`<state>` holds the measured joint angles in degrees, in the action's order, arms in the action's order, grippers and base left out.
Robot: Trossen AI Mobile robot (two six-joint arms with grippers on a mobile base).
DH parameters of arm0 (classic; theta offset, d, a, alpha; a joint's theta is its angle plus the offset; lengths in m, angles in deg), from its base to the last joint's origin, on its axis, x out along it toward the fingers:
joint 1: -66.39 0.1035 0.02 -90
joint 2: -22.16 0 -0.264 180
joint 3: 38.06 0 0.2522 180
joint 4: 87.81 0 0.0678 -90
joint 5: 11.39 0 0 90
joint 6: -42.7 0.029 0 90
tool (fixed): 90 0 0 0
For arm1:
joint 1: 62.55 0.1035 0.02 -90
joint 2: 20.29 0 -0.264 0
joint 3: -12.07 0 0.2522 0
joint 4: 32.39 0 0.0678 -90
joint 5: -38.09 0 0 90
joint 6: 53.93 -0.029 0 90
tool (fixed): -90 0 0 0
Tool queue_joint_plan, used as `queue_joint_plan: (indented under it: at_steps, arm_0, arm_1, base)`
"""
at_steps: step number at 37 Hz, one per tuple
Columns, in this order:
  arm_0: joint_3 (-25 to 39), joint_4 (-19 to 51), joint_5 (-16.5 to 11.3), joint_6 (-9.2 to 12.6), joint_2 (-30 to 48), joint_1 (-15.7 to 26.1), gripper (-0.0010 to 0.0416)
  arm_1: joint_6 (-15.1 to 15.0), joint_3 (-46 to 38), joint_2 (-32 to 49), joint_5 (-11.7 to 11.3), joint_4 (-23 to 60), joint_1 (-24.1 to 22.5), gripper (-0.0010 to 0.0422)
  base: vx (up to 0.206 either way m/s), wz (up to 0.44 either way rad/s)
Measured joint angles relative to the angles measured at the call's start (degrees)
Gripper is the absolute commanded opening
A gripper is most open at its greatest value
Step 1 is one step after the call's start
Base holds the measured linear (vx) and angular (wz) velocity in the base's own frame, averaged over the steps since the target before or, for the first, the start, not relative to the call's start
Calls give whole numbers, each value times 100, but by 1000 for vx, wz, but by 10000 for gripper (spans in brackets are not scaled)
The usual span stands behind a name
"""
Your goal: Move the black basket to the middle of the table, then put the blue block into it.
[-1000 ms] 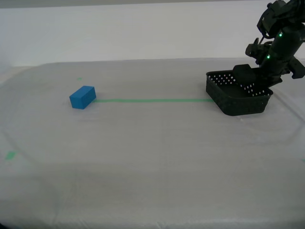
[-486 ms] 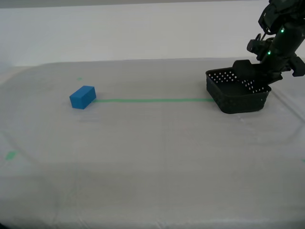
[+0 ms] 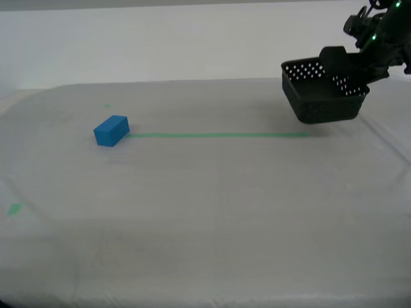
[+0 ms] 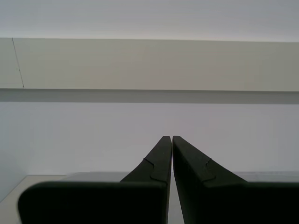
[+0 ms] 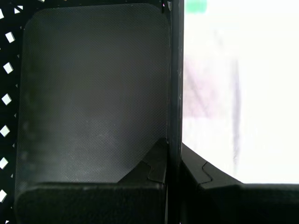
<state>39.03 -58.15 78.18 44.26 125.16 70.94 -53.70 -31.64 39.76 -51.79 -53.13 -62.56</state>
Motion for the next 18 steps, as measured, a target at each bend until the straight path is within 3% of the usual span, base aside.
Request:
queue_joint_plan:
  at_steps: [13, 18]
  arm_0:
    - [-4, 289, -26, 573, -1071, 4, -1]
    - [-4, 498, -236, 837, -1351, 7, -1]
  arm_1:
    - [0, 0, 0, 2, 0, 0, 0]
    - [0, 0, 0, 2, 0, 0, 0]
  base:
    - [0, 0]
    - [0, 0]
